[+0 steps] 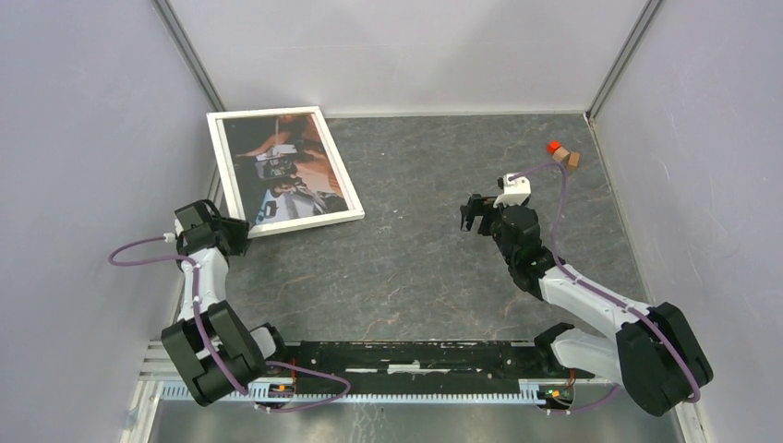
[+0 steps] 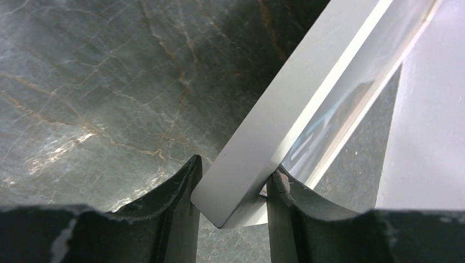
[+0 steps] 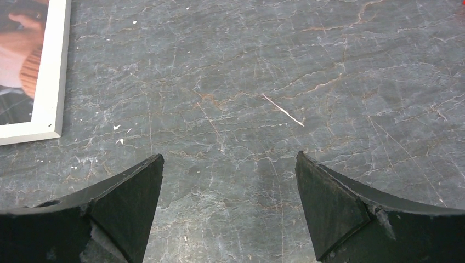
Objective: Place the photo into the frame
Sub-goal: Turn over the photo frame at the corner of the board.
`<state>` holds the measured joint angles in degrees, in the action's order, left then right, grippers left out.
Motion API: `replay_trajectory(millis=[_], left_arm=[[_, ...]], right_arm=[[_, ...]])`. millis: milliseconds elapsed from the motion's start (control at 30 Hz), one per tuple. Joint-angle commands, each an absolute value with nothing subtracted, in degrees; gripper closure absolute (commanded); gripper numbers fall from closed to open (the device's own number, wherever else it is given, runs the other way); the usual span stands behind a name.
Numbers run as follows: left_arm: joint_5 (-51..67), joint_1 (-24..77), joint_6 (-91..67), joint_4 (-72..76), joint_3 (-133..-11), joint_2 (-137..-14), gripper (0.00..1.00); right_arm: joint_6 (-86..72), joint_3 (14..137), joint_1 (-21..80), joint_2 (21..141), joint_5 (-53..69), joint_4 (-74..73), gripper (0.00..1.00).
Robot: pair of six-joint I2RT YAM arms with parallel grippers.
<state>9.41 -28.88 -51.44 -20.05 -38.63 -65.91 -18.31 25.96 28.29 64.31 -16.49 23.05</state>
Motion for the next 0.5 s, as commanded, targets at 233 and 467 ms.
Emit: replay_trajectory(millis=[233, 467], left_arm=[[-12.8, -29.7, -53.5, -35.3, -33.7, -72.4, 0.98], [-15.3, -29.6, -54.1, -37.7, -34.9, -72.7, 0.83]], right_arm=[[-18.4, 24.0, 27.6, 63.1, -15.3, 27.3, 0.05], [-18.3, 23.9, 27.1, 62.5, -15.3, 26.9, 0.05]])
